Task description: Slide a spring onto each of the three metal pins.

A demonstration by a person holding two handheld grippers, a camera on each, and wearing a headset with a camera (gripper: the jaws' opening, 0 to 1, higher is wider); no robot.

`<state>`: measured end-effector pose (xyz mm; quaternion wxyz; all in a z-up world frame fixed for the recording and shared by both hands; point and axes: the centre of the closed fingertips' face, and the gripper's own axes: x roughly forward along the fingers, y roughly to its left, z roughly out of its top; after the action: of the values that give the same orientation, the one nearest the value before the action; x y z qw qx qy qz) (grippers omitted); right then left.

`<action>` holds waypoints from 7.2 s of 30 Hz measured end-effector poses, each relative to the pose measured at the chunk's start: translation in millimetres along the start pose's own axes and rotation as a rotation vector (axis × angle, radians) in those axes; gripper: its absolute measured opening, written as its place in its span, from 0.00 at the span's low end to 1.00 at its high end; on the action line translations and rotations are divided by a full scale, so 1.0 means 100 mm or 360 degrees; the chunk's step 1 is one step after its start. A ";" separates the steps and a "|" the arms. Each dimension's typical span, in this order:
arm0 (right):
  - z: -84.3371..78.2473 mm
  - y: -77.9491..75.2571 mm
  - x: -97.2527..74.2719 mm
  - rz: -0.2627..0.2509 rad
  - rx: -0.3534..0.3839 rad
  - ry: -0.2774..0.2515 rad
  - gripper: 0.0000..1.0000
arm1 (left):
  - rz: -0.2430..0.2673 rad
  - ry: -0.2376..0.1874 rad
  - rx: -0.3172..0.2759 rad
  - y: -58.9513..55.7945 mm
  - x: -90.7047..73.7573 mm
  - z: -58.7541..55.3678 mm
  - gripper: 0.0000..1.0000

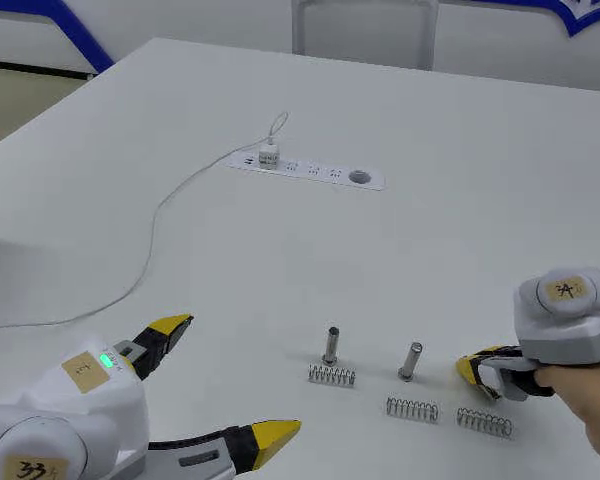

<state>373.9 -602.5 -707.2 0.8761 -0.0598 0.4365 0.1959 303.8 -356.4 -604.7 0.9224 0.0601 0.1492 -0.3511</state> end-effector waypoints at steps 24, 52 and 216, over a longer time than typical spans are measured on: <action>0.15 0.00 -0.27 -0.0016 0.0019 -0.0212 0.09 | -0.0028 -0.0032 -0.0023 -0.04 0.01 0.04 0.92; 0.25 -0.01 -0.45 -0.0029 0.0008 -0.0393 0.08 | -0.0054 0.0014 0.0018 -0.08 0.02 -0.01 0.92; 0.26 1.03 -1.14 0.0413 -0.1060 -0.0309 0.11 | -0.0855 -0.0042 0.0307 -1.09 0.68 0.47 0.48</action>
<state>290.4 -534.2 -595.1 0.8138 -0.2670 0.2677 0.4414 290.5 -490.3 -582.1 0.7882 0.1015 0.1137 -0.5962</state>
